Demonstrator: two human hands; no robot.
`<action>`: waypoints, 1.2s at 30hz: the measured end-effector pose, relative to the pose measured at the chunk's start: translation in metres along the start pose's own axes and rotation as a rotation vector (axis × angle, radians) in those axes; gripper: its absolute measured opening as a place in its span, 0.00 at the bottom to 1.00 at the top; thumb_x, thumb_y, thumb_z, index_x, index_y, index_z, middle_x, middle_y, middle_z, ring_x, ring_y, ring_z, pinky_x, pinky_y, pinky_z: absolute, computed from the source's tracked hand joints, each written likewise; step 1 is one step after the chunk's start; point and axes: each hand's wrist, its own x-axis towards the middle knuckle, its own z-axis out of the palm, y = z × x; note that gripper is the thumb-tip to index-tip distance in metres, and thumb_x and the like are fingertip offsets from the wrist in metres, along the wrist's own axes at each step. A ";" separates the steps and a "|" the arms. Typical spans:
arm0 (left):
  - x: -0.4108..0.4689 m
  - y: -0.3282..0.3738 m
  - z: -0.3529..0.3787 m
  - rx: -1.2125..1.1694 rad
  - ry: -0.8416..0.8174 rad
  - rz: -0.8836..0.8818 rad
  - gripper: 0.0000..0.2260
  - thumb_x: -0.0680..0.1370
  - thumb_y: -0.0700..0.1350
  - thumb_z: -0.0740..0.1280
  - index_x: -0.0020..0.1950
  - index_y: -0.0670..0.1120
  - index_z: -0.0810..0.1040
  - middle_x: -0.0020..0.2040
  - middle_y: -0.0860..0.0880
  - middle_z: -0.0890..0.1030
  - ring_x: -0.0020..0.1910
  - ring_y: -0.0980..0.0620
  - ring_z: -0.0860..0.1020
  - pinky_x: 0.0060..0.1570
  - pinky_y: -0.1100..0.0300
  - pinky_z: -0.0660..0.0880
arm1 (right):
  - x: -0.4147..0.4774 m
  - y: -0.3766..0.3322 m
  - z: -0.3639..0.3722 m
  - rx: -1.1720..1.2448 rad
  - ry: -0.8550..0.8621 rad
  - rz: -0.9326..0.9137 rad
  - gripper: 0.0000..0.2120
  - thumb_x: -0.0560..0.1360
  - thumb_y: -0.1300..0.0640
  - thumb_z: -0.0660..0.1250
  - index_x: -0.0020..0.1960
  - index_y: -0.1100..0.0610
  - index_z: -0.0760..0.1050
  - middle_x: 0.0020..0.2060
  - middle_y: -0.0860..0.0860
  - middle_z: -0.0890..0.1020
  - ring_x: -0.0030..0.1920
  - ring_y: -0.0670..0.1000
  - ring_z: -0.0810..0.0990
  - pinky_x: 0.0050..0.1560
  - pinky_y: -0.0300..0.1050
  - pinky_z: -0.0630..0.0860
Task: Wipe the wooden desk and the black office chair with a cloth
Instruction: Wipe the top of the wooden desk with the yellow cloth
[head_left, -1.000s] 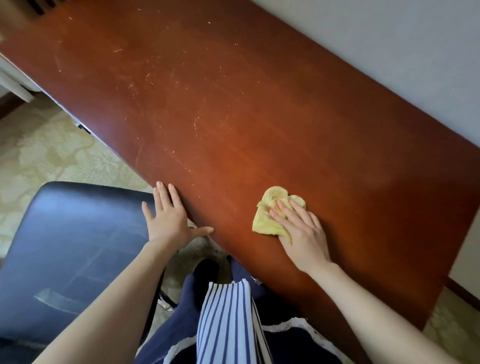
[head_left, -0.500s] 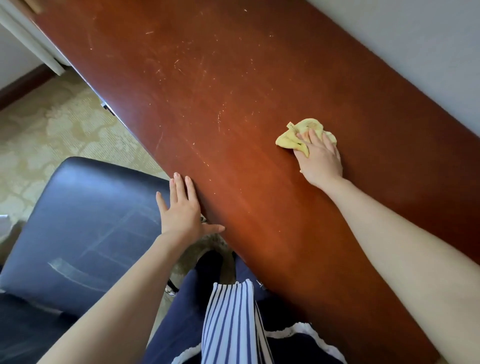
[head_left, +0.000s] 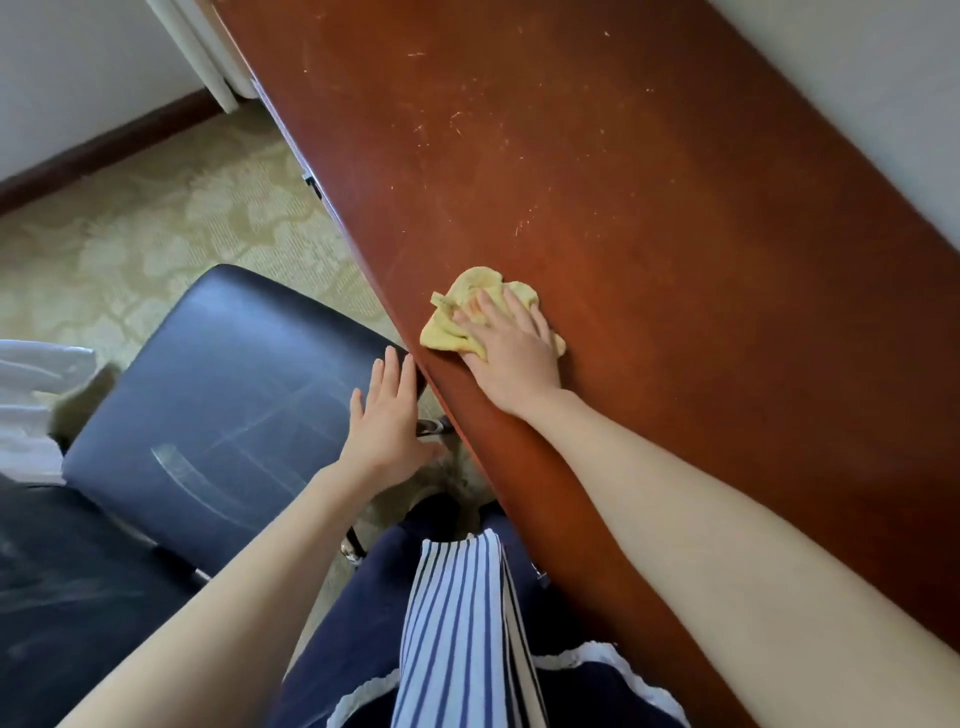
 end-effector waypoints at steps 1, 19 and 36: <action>0.001 -0.003 -0.003 0.012 -0.003 0.000 0.46 0.74 0.50 0.71 0.77 0.44 0.39 0.77 0.44 0.37 0.76 0.45 0.39 0.73 0.43 0.45 | -0.013 -0.004 0.006 0.005 0.031 -0.028 0.22 0.79 0.45 0.57 0.73 0.40 0.61 0.76 0.46 0.57 0.76 0.52 0.48 0.74 0.52 0.43; 0.018 0.037 0.004 0.043 0.025 0.039 0.50 0.72 0.63 0.67 0.77 0.39 0.39 0.77 0.43 0.37 0.76 0.47 0.38 0.72 0.41 0.43 | -0.170 0.089 0.015 0.087 0.098 0.087 0.30 0.74 0.61 0.68 0.72 0.44 0.64 0.74 0.45 0.62 0.74 0.45 0.49 0.73 0.46 0.45; 0.015 0.030 -0.001 -0.066 0.032 0.067 0.33 0.80 0.57 0.57 0.78 0.45 0.45 0.78 0.47 0.40 0.77 0.48 0.39 0.73 0.46 0.42 | -0.005 0.113 -0.044 -0.057 -0.013 0.390 0.27 0.81 0.42 0.48 0.77 0.43 0.44 0.77 0.48 0.45 0.76 0.56 0.40 0.75 0.55 0.40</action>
